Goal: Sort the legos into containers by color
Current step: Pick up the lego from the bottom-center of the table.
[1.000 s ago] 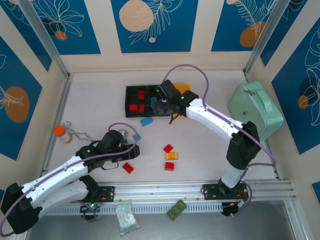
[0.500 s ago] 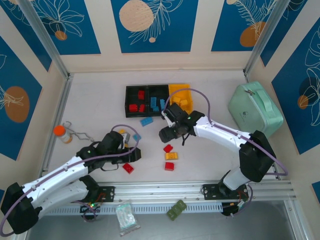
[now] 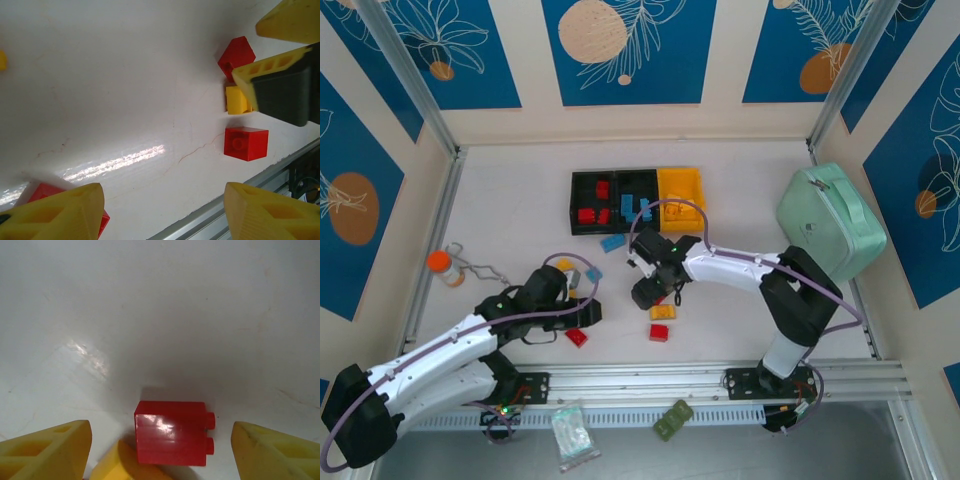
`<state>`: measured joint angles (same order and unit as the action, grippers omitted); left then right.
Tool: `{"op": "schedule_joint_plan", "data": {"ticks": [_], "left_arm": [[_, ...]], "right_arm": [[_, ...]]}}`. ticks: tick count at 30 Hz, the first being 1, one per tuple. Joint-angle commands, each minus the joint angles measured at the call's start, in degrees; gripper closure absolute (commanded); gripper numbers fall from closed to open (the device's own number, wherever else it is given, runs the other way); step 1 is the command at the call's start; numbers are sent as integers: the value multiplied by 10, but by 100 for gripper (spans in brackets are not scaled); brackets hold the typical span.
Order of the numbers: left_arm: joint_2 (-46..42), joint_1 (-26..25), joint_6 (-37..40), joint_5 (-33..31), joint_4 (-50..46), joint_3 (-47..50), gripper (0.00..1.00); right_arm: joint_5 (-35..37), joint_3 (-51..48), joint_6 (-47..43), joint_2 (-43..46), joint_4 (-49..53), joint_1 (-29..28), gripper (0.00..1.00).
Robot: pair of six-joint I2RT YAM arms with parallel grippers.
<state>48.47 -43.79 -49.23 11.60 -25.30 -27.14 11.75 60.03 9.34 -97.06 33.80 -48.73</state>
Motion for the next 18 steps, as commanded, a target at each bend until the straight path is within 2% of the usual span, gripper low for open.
{"op": "schedule_joint_plan", "data": {"ticks": [1, 5, 8, 13, 18], "left_arm": [[-6, -3, -2, 3, 4, 6, 36], [-6, -4, -4, 1, 5, 9, 36], [-7, -3, -4, -3, 6, 10, 36], [-5, -4, -5, -3, 10, 14, 36], [-12, -3, -10, -4, 11, 18, 36]], "right_arm": [[-9, 9, -4, -17, 6, -2, 26], [-10, 22, 11, -37, 23, -2, 27], [-9, 30, 15, -47, 34, -2, 31], [-2, 39, 18, -61, 40, -3, 51], [9, 41, 21, -57, 38, -2, 60]]}}
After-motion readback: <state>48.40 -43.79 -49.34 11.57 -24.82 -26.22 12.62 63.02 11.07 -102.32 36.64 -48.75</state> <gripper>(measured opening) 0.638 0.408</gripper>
